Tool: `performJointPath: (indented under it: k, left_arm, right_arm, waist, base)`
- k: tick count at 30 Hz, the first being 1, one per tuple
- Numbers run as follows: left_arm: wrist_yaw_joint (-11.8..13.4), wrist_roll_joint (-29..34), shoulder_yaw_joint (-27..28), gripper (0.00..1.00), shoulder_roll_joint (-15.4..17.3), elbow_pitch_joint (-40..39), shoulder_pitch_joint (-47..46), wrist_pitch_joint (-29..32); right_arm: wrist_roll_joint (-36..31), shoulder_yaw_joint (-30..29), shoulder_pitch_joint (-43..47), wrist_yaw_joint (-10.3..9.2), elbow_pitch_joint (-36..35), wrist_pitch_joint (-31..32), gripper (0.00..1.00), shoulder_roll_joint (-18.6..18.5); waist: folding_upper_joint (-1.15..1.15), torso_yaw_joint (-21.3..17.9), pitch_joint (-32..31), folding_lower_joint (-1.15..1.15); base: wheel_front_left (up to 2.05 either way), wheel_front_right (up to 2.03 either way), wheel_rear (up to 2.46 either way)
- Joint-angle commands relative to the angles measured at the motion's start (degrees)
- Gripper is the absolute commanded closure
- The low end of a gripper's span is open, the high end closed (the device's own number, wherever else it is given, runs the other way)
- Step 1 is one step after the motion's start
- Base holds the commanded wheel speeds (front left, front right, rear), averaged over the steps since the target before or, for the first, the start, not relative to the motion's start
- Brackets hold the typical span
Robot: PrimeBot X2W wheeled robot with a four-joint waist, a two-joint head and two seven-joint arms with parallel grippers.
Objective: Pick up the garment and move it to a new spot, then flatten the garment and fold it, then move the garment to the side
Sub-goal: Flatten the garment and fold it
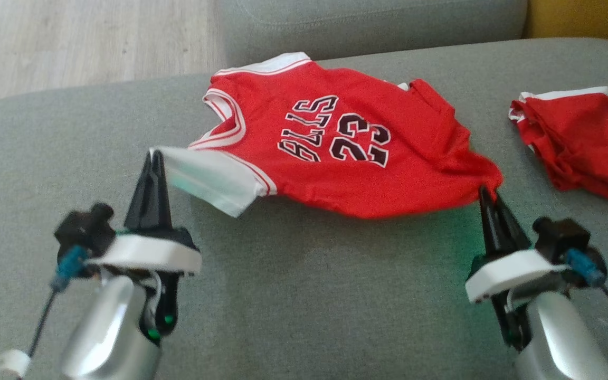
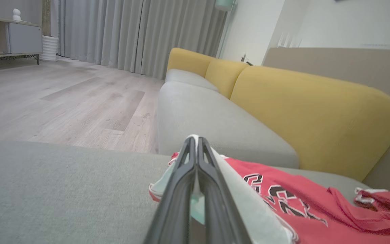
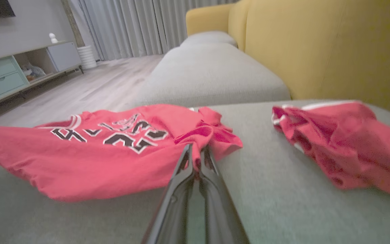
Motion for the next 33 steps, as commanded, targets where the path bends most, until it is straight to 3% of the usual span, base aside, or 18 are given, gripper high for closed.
performJointPath:
  k: [1,5,12,18,24,29,33]
  left_arm:
    - [-0.55,-1.17,3.15,1.00,1.68,-3.33,-4.69,0.46]
    - [-1.42,-3.21,4.73,1.00,2.53,-6.14,-8.89,2.40]
    - [-1.27,-7.97,8.51,1.00,1.93,-11.39,-19.39,5.41]
    - [0.16,-10.26,11.24,1.00,2.03,-18.55,-25.06,6.87]
    - [3.14,-12.22,14.17,1.00,3.12,-27.45,-24.50,9.60]
    - [4.52,-11.62,15.28,1.00,5.76,-29.53,-23.38,12.07]
    - [3.81,-11.93,15.09,1.00,7.13,-26.07,-25.27,13.65]
  right_arm:
    - [-0.93,1.59,-2.80,-0.04,-4.61,0.05,1.00,-0.27]
    - [-2.51,2.70,-5.69,-0.04,-11.83,2.76,1.00,-0.75]
    - [0.28,5.32,-13.79,-0.04,-23.21,6.99,1.00,-6.37]
    - [2.19,6.27,-18.05,-0.04,-32.20,9.15,1.00,-9.64]
    - [3.01,4.40,-16.51,-0.04,-40.73,13.19,1.00,-11.00]
    - [3.20,3.14,-15.77,-0.04,-44.67,17.46,1.00,-11.37]
    - [3.78,2.69,-17.61,-0.04,-43.43,20.23,1.00,-11.55]
  waist:
    - [0.00,0.09,-0.80,0.00]
    - [0.00,0.24,-2.22,0.00]
    - [0.00,0.64,-4.94,0.00]
    - [0.00,0.61,-6.05,0.00]
    - [0.00,0.78,-5.84,0.00]
    - [0.00,0.77,-2.49,0.00]
    - [0.00,0.83,1.44,0.00]
  base:
    - [0.00,0.00,0.00]
    - [0.00,0.00,0.00]
    - [0.00,0.00,0.00]
    - [0.00,0.00,0.00]
    - [0.00,0.00,0.00]
    - [0.00,0.00,0.00]
    - [0.00,0.00,0.00]
